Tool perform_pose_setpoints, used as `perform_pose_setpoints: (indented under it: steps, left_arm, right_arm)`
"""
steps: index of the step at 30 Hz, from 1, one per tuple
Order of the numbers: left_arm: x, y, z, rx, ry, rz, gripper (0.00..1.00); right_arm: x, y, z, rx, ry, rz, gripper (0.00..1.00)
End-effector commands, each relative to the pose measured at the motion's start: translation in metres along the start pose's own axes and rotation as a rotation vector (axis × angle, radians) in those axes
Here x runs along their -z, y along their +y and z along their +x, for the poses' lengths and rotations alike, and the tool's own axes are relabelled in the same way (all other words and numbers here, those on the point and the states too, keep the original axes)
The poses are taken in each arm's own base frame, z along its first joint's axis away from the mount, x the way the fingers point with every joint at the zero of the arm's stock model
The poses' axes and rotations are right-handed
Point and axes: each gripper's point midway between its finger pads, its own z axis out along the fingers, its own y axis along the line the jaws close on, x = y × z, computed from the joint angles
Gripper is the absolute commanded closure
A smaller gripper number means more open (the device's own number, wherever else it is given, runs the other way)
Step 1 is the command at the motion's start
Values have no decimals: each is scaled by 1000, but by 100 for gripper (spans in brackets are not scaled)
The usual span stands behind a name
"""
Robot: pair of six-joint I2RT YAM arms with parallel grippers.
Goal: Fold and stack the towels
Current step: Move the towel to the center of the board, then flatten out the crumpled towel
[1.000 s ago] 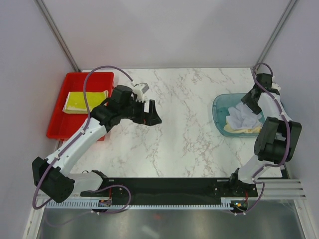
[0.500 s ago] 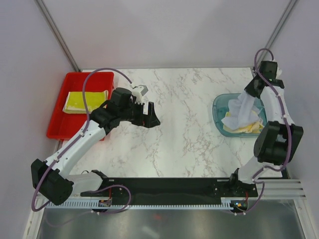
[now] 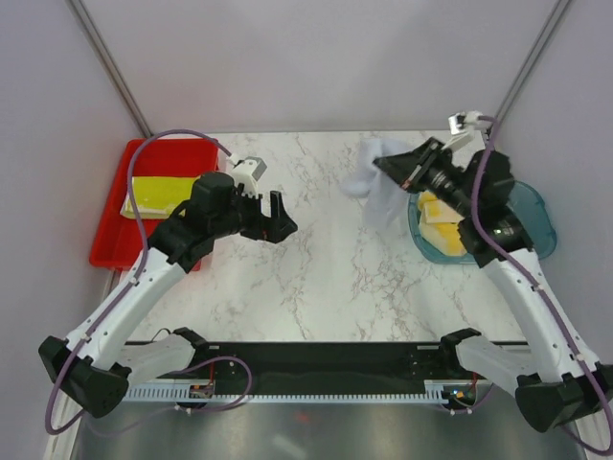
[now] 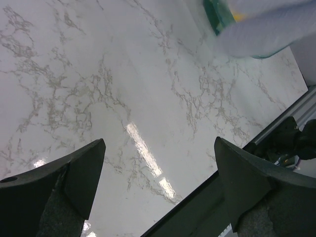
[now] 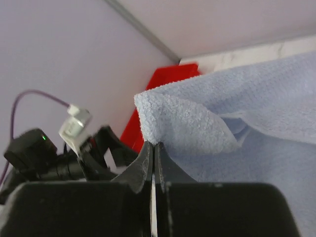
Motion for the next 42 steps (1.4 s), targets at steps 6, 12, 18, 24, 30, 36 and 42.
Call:
perform_pose_setpoints:
  steps: [6,12,18,24,30,36,42]
  left_arm:
    - [12,43,10,100,-69,-204,2]
    - [1,51,14,83,-18,-221,5]
    - [-30,65,18,104,67,-271,10]
    - [-28,84,36,169,78,-339,13]
    - [1,103,36,213,-42,-394,11]
    - [12,107,40,229,-76,-384,12]
    - [10,102,44,243,-49,-329,13]
  right_arm:
    - [-2,-117,242,-152,494,283,90]
    - [17,-131,233,36,545,372,45]
    - [-34,-144,199,238,505,428,32]
    - [-116,-135,241,222,665,196,37]
    - [-170,-166,289,283,718,158,37]
    - [-192,-189,321,375,774,107,37]
    - [-195,-196,348,397,834,55,38]
